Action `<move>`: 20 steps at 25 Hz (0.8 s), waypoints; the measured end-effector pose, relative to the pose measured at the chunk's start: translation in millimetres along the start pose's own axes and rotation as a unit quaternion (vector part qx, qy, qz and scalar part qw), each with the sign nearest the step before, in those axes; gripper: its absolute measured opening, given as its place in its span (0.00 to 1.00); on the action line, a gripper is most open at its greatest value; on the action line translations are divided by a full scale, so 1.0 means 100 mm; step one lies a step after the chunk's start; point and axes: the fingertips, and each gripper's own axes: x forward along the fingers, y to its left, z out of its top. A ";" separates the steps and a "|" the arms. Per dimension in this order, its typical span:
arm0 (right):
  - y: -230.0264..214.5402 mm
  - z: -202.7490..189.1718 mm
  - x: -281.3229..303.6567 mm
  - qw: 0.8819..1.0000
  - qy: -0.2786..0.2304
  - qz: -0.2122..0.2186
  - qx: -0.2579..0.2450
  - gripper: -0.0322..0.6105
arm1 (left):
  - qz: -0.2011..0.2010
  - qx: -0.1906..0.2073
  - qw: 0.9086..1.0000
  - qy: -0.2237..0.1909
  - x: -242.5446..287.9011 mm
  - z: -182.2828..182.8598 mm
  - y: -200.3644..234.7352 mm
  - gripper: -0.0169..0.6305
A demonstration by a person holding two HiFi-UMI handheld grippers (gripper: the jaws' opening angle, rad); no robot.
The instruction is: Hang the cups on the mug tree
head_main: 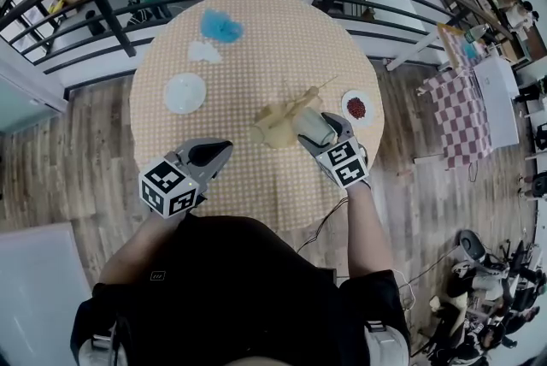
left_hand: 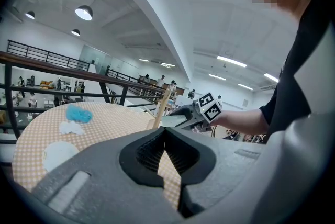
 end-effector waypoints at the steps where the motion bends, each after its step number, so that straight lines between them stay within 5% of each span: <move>1: 0.00 -0.01 0.01 1.000 0.007 -0.002 -0.008 0.58 | 0.000 -0.001 1.000 0.000 0.01 -0.01 0.00 0.04; 12: -0.02 -0.02 -0.01 0.998 0.032 -0.025 -0.044 0.59 | -0.002 -0.009 1.000 0.006 0.03 -0.07 0.00 0.04; 20: -0.05 0.10 -0.13 0.999 -0.025 -0.027 0.009 0.62 | -0.001 -0.009 1.000 0.009 0.01 -0.08 -0.01 0.04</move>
